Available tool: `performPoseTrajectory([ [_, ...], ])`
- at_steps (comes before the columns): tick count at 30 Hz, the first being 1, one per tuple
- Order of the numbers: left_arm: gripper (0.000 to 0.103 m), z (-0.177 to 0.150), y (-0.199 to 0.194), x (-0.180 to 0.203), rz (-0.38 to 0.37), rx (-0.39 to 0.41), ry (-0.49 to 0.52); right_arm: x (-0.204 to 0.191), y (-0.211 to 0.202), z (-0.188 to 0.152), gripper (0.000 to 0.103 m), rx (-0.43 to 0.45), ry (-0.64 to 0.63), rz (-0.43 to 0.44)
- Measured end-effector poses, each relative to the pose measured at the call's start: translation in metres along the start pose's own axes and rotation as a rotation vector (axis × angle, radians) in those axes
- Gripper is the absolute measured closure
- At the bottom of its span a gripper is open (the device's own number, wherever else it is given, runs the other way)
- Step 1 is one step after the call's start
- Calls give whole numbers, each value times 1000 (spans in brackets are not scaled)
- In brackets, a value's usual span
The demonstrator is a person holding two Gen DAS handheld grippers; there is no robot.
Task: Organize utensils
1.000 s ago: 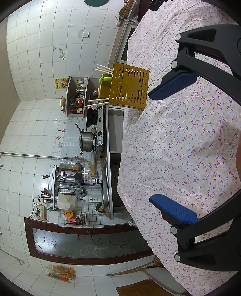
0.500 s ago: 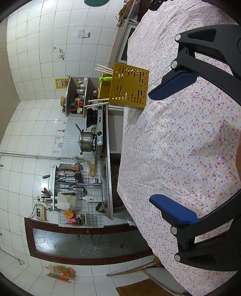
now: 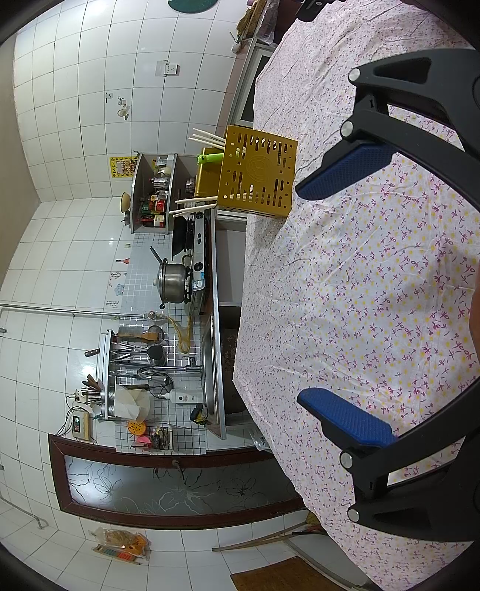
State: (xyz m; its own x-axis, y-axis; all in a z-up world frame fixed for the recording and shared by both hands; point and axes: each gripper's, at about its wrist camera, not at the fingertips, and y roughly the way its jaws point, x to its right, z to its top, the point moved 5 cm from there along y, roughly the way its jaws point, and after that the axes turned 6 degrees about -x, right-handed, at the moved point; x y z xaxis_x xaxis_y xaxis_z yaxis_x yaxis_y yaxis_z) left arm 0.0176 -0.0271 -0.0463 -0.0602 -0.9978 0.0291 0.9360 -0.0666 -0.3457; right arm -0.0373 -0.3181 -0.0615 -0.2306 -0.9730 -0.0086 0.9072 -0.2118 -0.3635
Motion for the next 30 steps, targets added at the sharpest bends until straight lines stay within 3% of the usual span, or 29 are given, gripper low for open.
performPoseTrajectory([
  [30, 5, -3, 3, 3, 0, -7, -10, -1, 0, 0, 25, -1, 0, -1],
])
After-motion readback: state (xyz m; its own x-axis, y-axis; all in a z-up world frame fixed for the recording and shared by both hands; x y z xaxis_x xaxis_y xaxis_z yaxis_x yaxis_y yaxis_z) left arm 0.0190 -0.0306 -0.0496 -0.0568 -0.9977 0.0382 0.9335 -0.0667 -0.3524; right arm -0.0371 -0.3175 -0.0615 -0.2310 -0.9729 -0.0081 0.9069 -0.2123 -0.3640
